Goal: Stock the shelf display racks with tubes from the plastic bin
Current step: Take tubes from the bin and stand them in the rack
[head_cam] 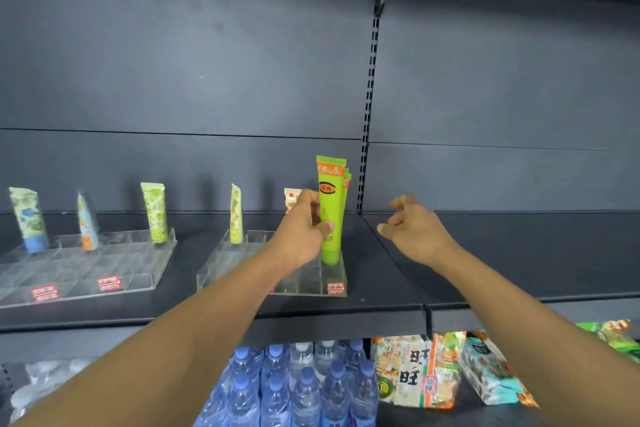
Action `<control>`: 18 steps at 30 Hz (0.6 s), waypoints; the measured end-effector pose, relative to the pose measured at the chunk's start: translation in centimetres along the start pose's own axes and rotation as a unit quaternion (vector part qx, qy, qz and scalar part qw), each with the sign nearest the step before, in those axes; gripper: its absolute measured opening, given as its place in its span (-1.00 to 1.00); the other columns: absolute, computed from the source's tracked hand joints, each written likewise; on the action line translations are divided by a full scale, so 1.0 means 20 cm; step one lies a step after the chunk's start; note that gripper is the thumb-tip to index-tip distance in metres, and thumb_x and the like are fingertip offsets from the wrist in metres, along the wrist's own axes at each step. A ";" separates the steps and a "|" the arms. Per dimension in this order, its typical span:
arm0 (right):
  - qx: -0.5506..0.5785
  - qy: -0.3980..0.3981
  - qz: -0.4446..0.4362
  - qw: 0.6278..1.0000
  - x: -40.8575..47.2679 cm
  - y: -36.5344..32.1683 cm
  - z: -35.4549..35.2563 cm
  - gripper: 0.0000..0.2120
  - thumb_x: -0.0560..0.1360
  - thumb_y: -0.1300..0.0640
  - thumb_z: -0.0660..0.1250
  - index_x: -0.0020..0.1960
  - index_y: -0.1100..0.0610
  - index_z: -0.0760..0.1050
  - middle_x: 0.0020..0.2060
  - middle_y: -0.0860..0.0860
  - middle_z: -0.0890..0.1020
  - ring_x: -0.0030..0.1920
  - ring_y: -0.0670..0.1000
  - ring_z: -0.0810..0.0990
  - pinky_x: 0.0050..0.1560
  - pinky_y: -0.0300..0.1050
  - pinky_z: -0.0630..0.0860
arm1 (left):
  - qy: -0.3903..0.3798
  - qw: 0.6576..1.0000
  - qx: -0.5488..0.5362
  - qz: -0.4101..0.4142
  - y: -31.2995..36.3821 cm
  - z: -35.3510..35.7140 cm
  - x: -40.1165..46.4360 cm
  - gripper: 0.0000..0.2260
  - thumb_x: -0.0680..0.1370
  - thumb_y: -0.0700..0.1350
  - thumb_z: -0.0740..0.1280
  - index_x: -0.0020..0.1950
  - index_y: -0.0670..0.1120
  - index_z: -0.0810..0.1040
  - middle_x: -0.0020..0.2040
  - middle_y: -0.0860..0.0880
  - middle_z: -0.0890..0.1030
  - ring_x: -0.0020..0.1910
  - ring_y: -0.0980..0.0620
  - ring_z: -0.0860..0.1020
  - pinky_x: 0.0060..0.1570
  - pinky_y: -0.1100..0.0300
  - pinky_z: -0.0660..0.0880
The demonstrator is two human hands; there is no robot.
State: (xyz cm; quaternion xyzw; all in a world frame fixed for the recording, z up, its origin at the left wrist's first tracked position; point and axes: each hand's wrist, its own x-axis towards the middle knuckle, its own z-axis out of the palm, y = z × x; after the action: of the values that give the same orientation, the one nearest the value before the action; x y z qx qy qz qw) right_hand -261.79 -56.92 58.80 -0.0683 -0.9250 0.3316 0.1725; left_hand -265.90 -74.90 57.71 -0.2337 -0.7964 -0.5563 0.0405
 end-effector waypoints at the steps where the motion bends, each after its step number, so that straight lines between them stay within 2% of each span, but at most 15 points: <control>1: -0.001 -0.004 0.003 1.000 -0.01 0.01 0.00 -0.54 0.55 0.10 0.29 0.39 0.17 0.25 0.06 0.06 0.55 -0.01 -0.03 0.46 -0.02 -0.21 0.34 | 0.000 1.000 0.011 -0.002 -0.01 0.01 0.00 -0.79 0.56 -0.28 0.26 0.12 -0.06 0.34 -0.04 -0.05 0.54 0.07 -0.11 0.55 0.16 -0.09 0.51; 3: -0.001 -0.009 0.005 1.000 -0.03 0.04 0.01 -0.54 0.55 0.08 0.29 0.38 0.16 0.26 0.05 0.03 0.53 0.00 -0.04 0.45 -0.02 -0.23 0.33 | -0.001 0.999 0.031 -0.009 -0.02 0.03 0.01 -0.78 0.57 -0.26 0.26 0.16 -0.06 0.34 0.04 -0.10 0.55 0.09 -0.10 0.55 0.17 -0.05 0.51; 7: -0.003 -0.014 0.003 1.000 -0.04 0.06 0.03 -0.54 0.55 0.07 0.29 0.39 0.16 0.26 0.05 0.00 0.51 0.03 -0.04 0.46 0.00 -0.23 0.34 | -0.007 0.999 0.045 -0.021 -0.08 0.05 0.01 -0.78 0.57 -0.25 0.26 0.15 -0.04 0.33 0.07 -0.09 0.57 0.09 -0.07 0.55 0.16 -0.04 0.52; 11: -0.008 -0.019 0.002 1.000 -0.04 0.07 0.05 -0.51 0.54 0.06 0.30 0.41 0.15 0.25 0.17 0.06 0.50 0.09 -0.02 0.46 0.04 -0.23 0.36 | -0.010 0.998 0.062 -0.028 -0.10 0.07 0.01 -0.74 0.57 -0.24 0.26 0.23 -0.07 0.33 0.13 -0.06 0.56 0.13 -0.04 0.54 0.20 0.04 0.50; 15: -0.020 -0.024 -0.001 1.000 -0.05 0.08 0.07 -0.50 0.54 0.05 0.30 0.41 0.15 0.25 0.21 0.08 0.50 0.16 0.03 0.49 0.06 -0.21 0.40 | -0.008 0.995 0.094 -0.018 -0.10 0.08 0.01 -0.73 0.58 -0.23 0.25 0.24 -0.07 0.30 0.14 -0.03 0.53 0.12 0.02 0.51 0.11 0.21 0.45; 18: -0.031 -0.026 -0.005 0.999 -0.07 0.08 0.09 -0.50 0.53 0.03 0.31 0.40 0.13 0.26 0.22 0.08 0.50 0.16 0.04 0.50 0.08 -0.18 0.44 | -0.002 0.994 0.111 -0.023 -0.10 0.08 0.00 -0.73 0.57 -0.26 0.25 0.22 -0.07 0.30 0.14 -0.03 0.52 0.11 0.04 0.50 0.09 0.23 0.43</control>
State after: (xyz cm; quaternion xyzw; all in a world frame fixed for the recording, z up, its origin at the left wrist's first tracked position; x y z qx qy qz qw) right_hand -261.18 -57.04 56.12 -0.0600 -0.9391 0.3039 0.1484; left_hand -266.37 -74.00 55.40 -0.2107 -0.8585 -0.4646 0.0518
